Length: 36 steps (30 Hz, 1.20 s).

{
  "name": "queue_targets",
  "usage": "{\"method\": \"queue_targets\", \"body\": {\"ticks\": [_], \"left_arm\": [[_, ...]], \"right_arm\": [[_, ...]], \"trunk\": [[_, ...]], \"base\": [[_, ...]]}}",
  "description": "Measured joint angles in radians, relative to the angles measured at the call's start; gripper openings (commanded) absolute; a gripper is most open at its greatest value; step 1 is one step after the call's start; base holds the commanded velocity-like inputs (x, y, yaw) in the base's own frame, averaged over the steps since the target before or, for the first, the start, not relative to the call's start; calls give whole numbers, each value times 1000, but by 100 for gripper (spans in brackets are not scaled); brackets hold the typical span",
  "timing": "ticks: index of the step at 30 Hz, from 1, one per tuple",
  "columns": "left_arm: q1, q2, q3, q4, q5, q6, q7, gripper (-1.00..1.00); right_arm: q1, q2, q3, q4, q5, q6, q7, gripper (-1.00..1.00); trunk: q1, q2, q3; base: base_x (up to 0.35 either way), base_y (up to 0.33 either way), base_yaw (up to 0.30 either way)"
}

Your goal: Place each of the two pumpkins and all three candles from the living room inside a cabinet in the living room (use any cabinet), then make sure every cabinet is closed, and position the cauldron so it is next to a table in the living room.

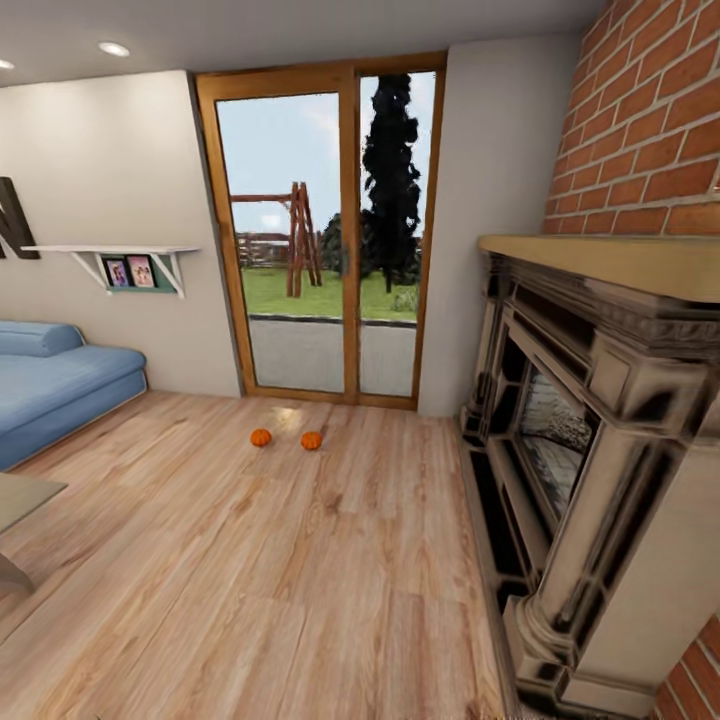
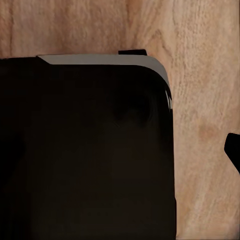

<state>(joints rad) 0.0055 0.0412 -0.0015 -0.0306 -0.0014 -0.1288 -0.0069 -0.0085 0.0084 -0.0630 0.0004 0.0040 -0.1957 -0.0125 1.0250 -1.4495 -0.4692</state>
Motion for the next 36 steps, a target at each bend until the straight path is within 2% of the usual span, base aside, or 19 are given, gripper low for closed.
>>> {"method": "queue_targets", "body": {"ticks": [36], "left_arm": [[0, 0, -1, 0, 0, 0, 0, 100]], "right_arm": [[0, 7, 0, 0, 0, -1, 0, 100]], "trunk": [[0, 0, 0]], "base": [[0, 0, -261]]}}
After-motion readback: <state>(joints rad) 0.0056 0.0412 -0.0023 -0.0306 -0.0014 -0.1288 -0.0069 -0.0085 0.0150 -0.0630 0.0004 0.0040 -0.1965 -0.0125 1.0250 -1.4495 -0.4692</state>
